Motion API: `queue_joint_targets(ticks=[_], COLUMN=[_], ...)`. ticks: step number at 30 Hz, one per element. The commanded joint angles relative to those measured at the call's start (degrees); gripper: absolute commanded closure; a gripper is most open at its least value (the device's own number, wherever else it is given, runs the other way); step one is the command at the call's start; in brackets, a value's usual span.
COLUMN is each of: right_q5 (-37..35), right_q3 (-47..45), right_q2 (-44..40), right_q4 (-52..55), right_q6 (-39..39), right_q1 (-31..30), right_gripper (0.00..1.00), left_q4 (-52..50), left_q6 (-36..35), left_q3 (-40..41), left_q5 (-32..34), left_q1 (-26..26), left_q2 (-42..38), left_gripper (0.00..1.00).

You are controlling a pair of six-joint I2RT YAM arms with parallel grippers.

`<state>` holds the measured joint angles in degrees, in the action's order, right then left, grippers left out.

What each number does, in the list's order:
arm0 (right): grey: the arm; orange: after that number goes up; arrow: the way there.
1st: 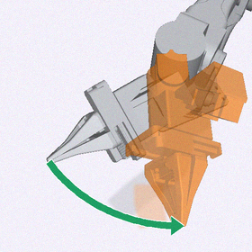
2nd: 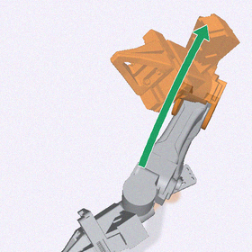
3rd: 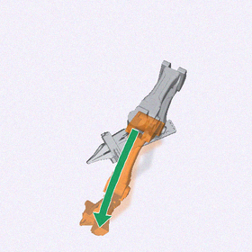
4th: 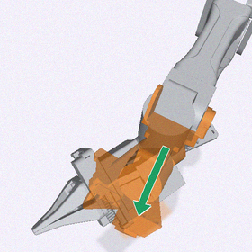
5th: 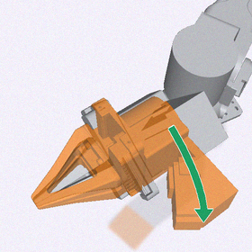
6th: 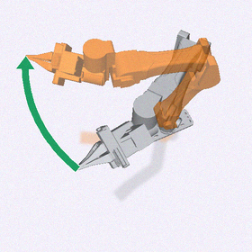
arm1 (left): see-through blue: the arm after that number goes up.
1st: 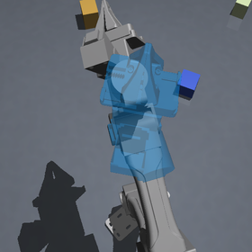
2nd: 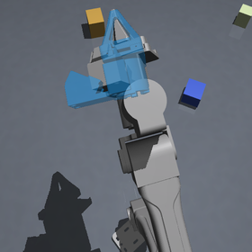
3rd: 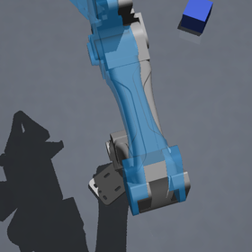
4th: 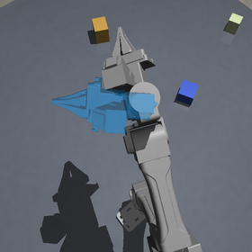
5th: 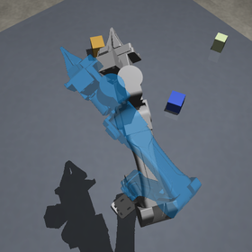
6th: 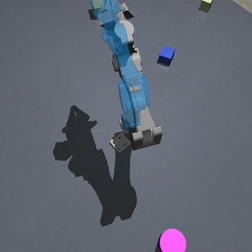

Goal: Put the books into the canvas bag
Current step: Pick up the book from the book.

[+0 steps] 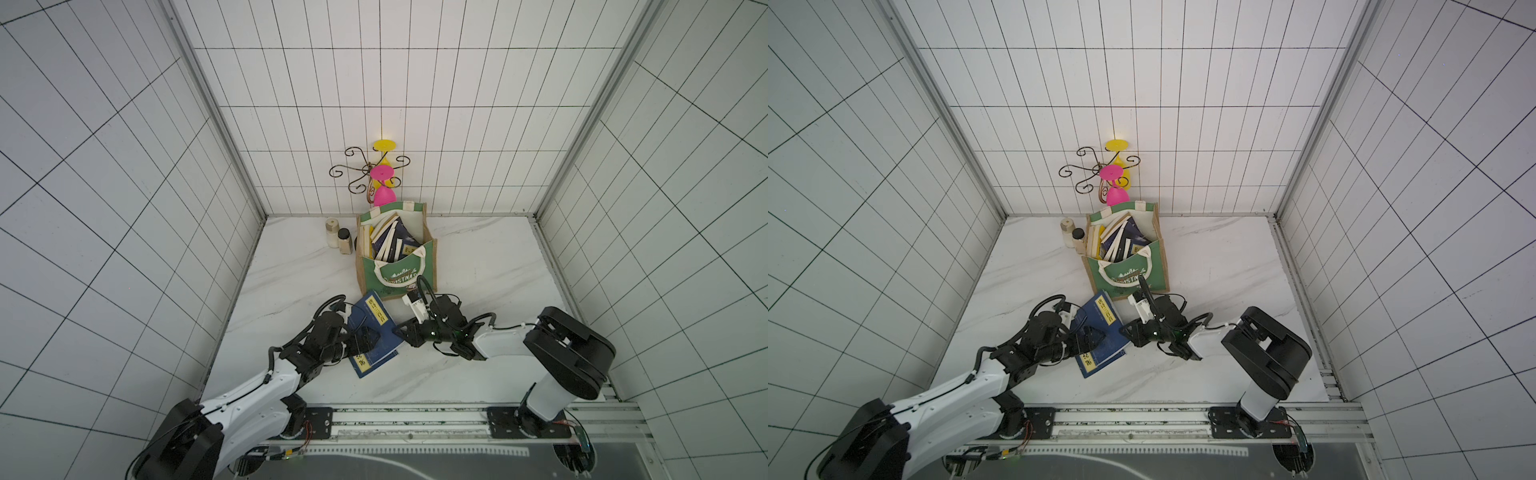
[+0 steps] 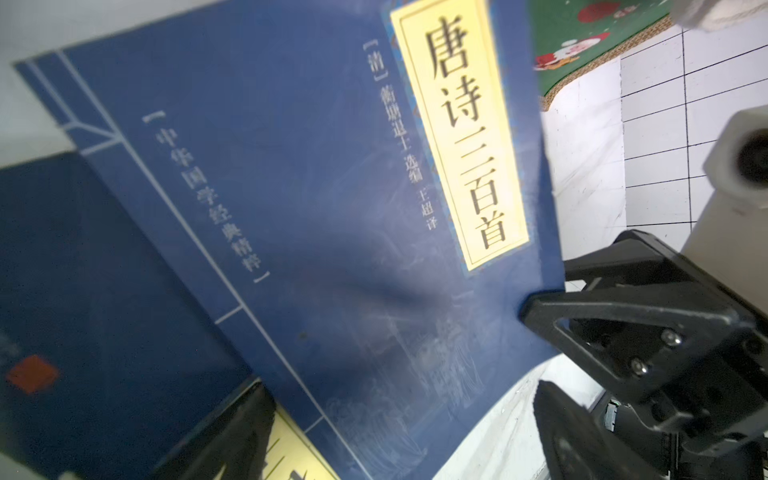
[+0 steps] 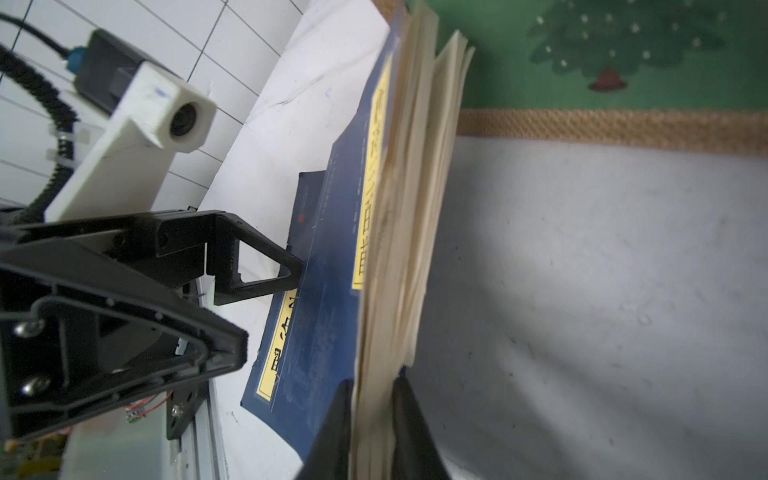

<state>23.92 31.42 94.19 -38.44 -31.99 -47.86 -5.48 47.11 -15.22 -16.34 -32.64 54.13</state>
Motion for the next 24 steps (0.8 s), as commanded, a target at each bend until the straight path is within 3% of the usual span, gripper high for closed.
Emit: queue_joint_targets(ticks=[1,7,17,24], right_q5=[5.22,9.67,10.46,8.95], right_q3=[-1.21,-0.71,-4.77,-7.45], right_q2=[-0.48,-0.60,-16.75,-28.23], right_q4=[-2.35,-0.32,11.80,18.58], right_q6=[0.02,-0.09,8.62,11.34], right_q1=[-0.13,-0.22,-0.13,0.83], right_gripper=[0.97,1.00,1.00,1.00], left_q4=[0.19,-3.69,-8.87,-3.84], left_q6=[1.38,0.62,-2.89,-3.13], left_q3=[0.90,-1.32,-4.97,-2.57], left_q5=[-2.56,-2.57,-4.53,-9.07], left_q1=[-0.64,-0.66,-0.54,-0.31], left_q2=[-0.56,-3.44,-3.91,-7.40], left_gripper=[0.03,0.03,0.03,0.03])
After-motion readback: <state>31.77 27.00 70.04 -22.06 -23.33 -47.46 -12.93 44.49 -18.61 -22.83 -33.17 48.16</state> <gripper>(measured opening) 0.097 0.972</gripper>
